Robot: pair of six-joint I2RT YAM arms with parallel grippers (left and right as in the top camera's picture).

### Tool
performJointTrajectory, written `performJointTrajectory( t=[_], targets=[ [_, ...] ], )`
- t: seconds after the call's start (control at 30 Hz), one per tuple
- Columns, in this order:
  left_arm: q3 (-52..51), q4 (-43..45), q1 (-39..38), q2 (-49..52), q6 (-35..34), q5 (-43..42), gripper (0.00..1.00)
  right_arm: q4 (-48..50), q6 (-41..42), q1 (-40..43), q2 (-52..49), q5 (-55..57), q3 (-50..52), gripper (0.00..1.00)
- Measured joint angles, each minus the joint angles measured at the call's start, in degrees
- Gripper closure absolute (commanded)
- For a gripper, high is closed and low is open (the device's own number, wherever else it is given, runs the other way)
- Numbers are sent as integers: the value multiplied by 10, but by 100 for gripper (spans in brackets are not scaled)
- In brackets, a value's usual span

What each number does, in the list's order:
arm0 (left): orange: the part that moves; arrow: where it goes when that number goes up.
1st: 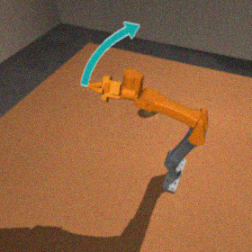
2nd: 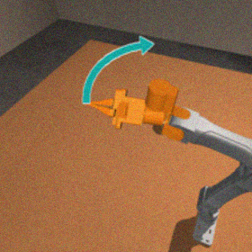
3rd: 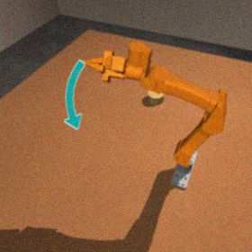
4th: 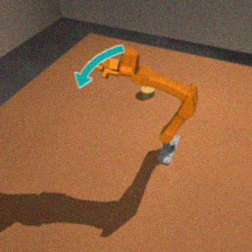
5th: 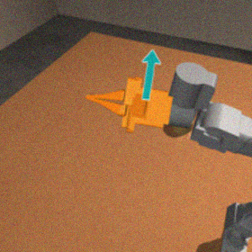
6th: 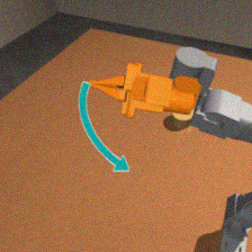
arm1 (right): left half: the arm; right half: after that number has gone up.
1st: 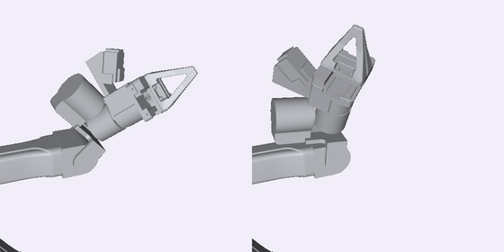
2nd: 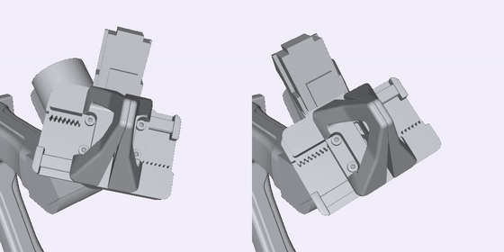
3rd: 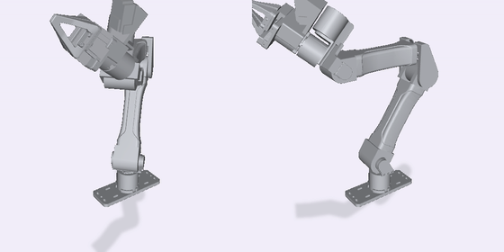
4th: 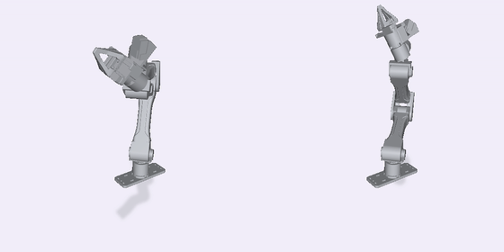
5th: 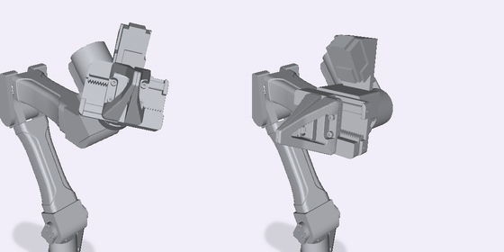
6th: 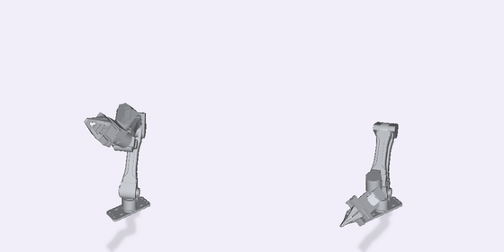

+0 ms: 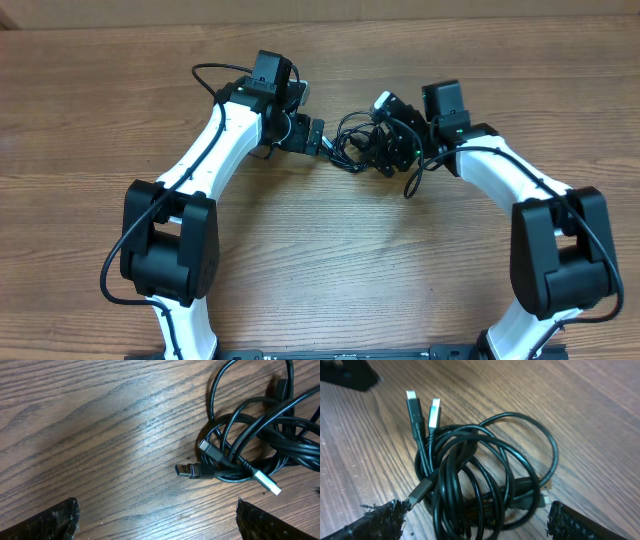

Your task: Untangle cables

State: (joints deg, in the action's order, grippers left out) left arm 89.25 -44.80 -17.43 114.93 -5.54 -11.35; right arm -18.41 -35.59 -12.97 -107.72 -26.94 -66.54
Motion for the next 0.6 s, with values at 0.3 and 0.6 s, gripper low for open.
performJointTrajectory(
  t=[0.3, 0.6],
  targets=[
    [0, 0, 0, 0, 0, 0, 0, 10, -19, -29, -45, 44, 0, 72],
    [0, 0, 0, 0, 0, 0, 0, 16, 88, -30, -45, 58, -1, 96]
  ],
)
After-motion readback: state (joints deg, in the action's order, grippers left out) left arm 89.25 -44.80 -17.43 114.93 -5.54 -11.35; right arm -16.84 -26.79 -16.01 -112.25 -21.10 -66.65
